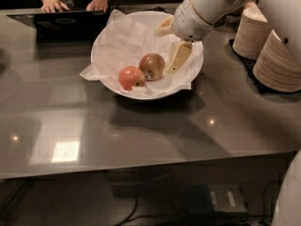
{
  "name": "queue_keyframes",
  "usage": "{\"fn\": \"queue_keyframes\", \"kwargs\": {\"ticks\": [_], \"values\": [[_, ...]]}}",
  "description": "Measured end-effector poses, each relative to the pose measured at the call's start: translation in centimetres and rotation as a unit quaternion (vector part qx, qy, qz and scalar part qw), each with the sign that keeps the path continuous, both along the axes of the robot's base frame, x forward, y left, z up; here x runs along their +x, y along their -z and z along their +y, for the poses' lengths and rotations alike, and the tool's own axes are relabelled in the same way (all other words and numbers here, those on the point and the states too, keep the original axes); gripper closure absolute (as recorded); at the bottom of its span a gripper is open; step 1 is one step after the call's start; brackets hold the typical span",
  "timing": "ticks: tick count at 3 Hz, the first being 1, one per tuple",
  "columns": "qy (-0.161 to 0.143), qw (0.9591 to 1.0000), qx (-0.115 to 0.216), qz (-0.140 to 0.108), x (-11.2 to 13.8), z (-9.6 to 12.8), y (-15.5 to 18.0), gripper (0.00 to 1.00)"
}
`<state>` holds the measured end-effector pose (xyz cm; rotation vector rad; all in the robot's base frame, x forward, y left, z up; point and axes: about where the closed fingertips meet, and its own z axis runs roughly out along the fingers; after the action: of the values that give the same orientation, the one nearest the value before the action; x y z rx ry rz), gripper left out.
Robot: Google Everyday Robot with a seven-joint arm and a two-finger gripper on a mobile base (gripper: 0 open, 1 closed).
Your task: Pick apple from white bowl
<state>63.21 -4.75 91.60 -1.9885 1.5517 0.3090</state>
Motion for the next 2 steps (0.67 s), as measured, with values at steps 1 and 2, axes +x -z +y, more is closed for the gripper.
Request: {"fn": "queue_keyframes", "kwargs": {"ticks": [1,2], "values": [[-0.005,1.0000,-0.003,-0.002,0.23,0.41,0.69,0.22],[-0.010,0.9999,-0.005,-0.007,0.48,0.78,1.41,0.28]]}}
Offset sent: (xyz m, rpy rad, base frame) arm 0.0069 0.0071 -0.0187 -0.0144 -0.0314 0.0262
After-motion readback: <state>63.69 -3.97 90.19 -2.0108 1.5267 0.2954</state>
